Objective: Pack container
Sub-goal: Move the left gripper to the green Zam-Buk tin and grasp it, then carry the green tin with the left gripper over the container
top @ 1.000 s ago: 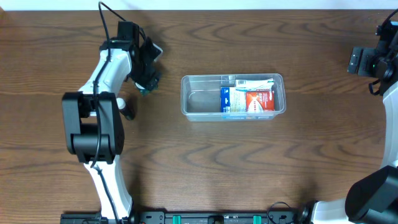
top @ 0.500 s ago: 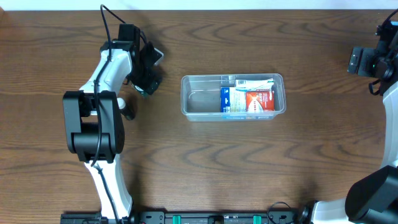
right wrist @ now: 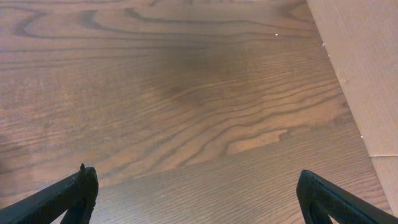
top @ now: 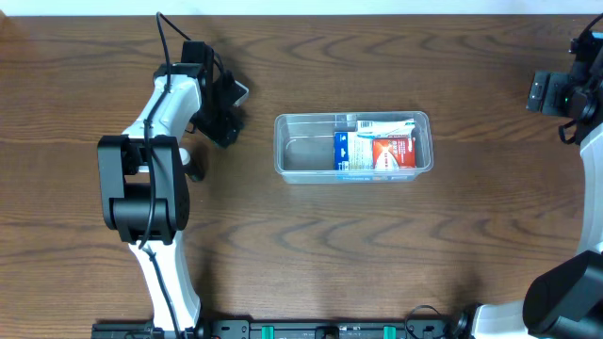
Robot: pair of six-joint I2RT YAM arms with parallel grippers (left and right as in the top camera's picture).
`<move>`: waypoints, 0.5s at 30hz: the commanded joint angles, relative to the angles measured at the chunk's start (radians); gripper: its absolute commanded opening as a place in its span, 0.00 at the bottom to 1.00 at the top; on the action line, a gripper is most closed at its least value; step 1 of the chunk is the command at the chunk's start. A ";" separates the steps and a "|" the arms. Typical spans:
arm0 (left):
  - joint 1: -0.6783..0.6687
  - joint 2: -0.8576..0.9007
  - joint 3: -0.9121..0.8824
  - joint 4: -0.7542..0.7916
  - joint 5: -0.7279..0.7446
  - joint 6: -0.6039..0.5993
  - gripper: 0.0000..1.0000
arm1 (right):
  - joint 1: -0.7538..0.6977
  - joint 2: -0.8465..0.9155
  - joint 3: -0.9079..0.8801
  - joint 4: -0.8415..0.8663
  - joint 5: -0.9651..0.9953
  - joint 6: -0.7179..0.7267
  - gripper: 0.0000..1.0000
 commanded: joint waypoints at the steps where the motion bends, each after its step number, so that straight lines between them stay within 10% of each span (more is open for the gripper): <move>1: 0.005 0.014 0.006 -0.003 0.007 0.005 0.67 | -0.004 -0.001 0.006 0.000 0.006 0.014 0.99; 15: -0.020 -0.024 0.011 -0.007 0.006 -0.049 0.55 | -0.004 -0.001 0.006 0.000 0.006 0.014 0.99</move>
